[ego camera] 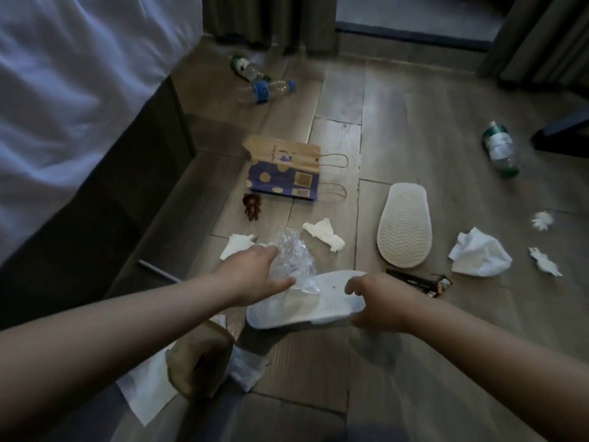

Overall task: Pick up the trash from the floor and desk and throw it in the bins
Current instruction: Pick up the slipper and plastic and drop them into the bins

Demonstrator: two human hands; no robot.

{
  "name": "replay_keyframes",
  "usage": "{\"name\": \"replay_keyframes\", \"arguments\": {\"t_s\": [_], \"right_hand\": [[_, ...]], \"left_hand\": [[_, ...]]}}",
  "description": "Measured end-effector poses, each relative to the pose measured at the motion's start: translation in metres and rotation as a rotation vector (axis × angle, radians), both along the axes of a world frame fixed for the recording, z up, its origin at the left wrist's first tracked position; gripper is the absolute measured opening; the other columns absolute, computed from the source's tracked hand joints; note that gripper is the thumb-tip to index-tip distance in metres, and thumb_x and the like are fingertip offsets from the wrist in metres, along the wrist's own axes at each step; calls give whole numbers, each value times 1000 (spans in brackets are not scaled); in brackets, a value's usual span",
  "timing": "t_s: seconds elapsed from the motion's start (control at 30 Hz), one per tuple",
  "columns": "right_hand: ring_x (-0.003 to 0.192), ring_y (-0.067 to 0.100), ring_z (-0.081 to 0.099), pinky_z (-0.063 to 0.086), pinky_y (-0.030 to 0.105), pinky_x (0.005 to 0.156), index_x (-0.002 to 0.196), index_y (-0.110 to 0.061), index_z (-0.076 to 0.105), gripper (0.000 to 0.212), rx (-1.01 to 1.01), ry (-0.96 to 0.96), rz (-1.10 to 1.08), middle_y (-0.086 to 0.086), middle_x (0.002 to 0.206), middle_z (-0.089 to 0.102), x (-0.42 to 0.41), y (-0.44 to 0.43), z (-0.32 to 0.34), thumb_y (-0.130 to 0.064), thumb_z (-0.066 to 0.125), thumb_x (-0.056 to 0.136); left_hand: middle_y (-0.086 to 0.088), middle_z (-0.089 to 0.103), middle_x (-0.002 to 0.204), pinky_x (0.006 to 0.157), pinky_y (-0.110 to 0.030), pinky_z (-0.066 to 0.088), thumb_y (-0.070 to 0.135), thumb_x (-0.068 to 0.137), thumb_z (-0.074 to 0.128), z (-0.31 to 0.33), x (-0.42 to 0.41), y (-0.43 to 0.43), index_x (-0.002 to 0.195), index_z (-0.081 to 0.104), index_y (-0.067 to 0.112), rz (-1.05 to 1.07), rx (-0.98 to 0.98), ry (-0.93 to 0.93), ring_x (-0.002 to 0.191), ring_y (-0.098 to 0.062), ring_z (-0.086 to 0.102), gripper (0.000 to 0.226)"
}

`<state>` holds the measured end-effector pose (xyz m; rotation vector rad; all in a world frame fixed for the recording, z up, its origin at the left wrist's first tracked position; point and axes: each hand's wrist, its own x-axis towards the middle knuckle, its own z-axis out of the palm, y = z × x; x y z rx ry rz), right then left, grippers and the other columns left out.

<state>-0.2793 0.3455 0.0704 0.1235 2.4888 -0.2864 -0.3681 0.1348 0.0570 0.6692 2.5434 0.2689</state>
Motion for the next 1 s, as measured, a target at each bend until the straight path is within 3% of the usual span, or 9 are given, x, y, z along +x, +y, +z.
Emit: {"name": "replay_keyframes", "arguments": {"t_s": [0.17, 0.33, 0.6, 0.7, 0.77, 0.83, 0.9, 0.97, 1.0], "right_hand": [[121, 21, 50, 46, 31, 97, 140, -24, 43, 64, 71, 0, -27, 3, 139, 49, 6, 10, -7, -32, 70, 82], [116, 21, 53, 47, 31, 93, 135, -22, 48, 57, 119, -13, 8, 4, 131, 53, 9, 14, -19, -33, 67, 83], [112, 22, 52, 46, 32, 91, 128, -20, 50, 51, 86, 43, 20, 5, 126, 51, 2, 17, -42, -36, 65, 82], [117, 24, 49, 44, 31, 94, 131, -18, 45, 61, 72, 55, 59, 6, 131, 46, 0, 17, -51, -39, 68, 79], [128, 24, 40, 38, 29, 101, 142, -18, 35, 79, 37, 45, 77, 7, 141, 38, -2, 18, -57, -43, 71, 76], [141, 23, 25, 30, 30, 111, 151, -19, 19, 99, 2, 24, 81, 5, 153, 23, -4, 18, -60, -44, 75, 73], [147, 21, 11, 23, 36, 117, 153, -24, 8, 109, -12, 9, 103, 3, 159, 10, -5, 16, -64, -44, 76, 72], [148, 22, 1, 15, 43, 120, 153, -27, 1, 111, -7, -10, 144, 3, 161, 2, -6, 13, -69, -46, 76, 73], [148, 23, -2, 11, 46, 121, 153, -28, -1, 112, -3, -18, 160, 2, 161, -1, -7, 11, -72, -47, 75, 73]], "left_hand": [[-8, 21, 156, 108, -40, 36, 71, 79, 51, -13, -2, 0, 149, 19, 22, 44, 5, -29, 137, -29, 33, 91], [-8, 28, 152, 104, -40, 40, 76, 74, 53, -27, 0, 5, 149, 19, 20, 30, -26, -35, 132, -29, 38, 100], [-3, 8, 159, 112, -42, 30, 74, 70, 59, -52, -15, 34, 151, 8, 29, 30, 97, -51, 143, -30, 21, 105], [-1, -3, 160, 116, -49, 23, 74, 69, 60, -68, -22, 42, 150, 11, 34, 83, 77, -110, 146, -33, 5, 103], [-2, -6, 160, 114, -55, 24, 72, 70, 61, -75, -29, 43, 147, 21, 32, 93, -6, -110, 146, -36, 1, 95], [-8, 6, 158, 109, -51, 34, 65, 73, 62, -80, -35, 40, 139, 37, 26, 76, -74, -90, 143, -36, 16, 81], [-12, 32, 146, 97, -40, 45, 60, 77, 62, -84, -37, 33, 128, 47, 20, 84, -59, -80, 126, -30, 41, 67], [-9, 44, 133, 87, -35, 48, 58, 77, 63, -87, -38, 23, 117, 51, 19, 106, -7, -29, 110, -24, 49, 57], [-9, 43, 133, 88, -36, 48, 58, 76, 63, -86, -39, 18, 111, 52, 20, 113, 9, 27, 111, -25, 48, 53]]}}
